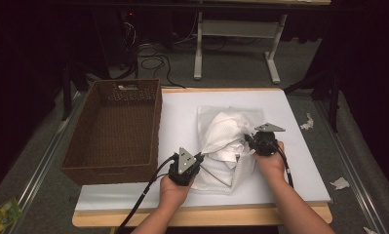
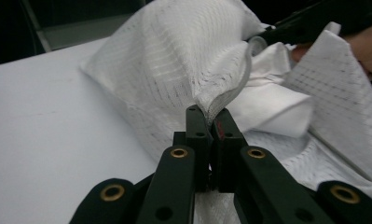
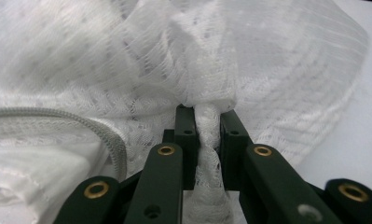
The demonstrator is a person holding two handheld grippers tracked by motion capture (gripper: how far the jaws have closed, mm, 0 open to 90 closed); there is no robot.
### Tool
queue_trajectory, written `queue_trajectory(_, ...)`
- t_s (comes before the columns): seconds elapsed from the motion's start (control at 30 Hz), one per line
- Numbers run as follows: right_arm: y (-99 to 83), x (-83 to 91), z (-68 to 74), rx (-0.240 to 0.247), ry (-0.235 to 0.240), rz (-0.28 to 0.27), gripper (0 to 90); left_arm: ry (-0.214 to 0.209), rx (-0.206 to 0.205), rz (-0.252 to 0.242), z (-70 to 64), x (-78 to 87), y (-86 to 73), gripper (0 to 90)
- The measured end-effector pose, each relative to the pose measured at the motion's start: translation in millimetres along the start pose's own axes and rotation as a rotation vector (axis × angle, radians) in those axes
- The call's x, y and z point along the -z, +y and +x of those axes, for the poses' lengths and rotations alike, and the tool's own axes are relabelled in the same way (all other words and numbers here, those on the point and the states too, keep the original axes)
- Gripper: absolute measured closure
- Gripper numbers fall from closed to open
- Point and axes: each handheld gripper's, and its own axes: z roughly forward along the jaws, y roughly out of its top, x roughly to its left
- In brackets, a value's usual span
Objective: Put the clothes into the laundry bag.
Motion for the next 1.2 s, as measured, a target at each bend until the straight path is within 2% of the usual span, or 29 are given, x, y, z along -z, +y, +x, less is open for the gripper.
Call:
queue_trajectory(0.07,-0.2,2.2,-4.7,-0.016,0.032,-0.009,72.9,-0.007,0.002,0.000,-1.8,3.8,-2.3,86.8)
queue_trajectory(0.13,-3.8,16.4,-5.1,-0.020,0.048,-0.041,68.1,-0.007,0.018,-0.002,-1.5,8.5,-4.0,86.2)
queue_trajectory(0.3,-13.6,62.5,-1.0,-0.024,0.075,-0.132,61.1,0.006,0.020,-0.005,1.5,18.0,-5.4,84.2)
queue_trajectory(0.43,-27.4,94.5,6.6,-0.019,0.112,-0.170,56.7,0.010,0.024,-0.002,5.1,21.5,-7.0,82.9)
queue_trajectory(0.5,-35.4,98.4,12.5,-0.007,0.126,-0.151,52.6,0.011,0.034,0.000,5.8,21.3,-7.6,81.6)
queue_trajectory(0.57,-46.6,97.2,19.7,0.001,0.145,-0.106,49.7,0.012,0.030,0.010,6.0,20.5,-8.5,79.8)
queue_trajectory(0.63,-52.5,94.4,26.7,0.016,0.145,-0.068,47.2,0.010,0.021,0.025,5.1,18.6,-10.2,76.4)
queue_trajectory(0.73,-54.4,82.4,35.1,0.056,0.121,-0.016,51.3,0.006,0.019,0.039,5.2,16.6,-11.7,75.3)
queue_trajectory(0.77,-55.7,75.8,36.3,0.076,0.106,0.013,57.6,0.006,0.022,0.038,5.4,16.4,-11.7,76.1)
queue_trajectory(0.83,-57.6,70.5,36.2,0.097,0.085,0.059,78.7,0.004,0.022,0.041,5.5,16.8,-11.5,78.7)
queue_trajectory(0.9,-57.7,74.8,30.9,0.107,0.066,0.064,88.1,0.001,0.011,0.055,4.4,16.8,-12.4,82.2)
queue_trajectory(1.07,-63.9,99.7,6.2,0.058,0.046,0.024,89.0,-0.018,-0.021,0.111,-1.6,12.9,-16.1,85.2)
queue_trajectory(1.13,-69.0,101.9,2.4,0.048,0.056,0.040,87.9,-0.014,-0.033,0.113,-5.7,12.1,-16.3,84.6)
queue_trajectory(1.2,-69.9,101.7,2.1,0.040,0.077,0.038,80.0,-0.017,-0.021,0.102,-5.7,13.9,-14.6,78.5)
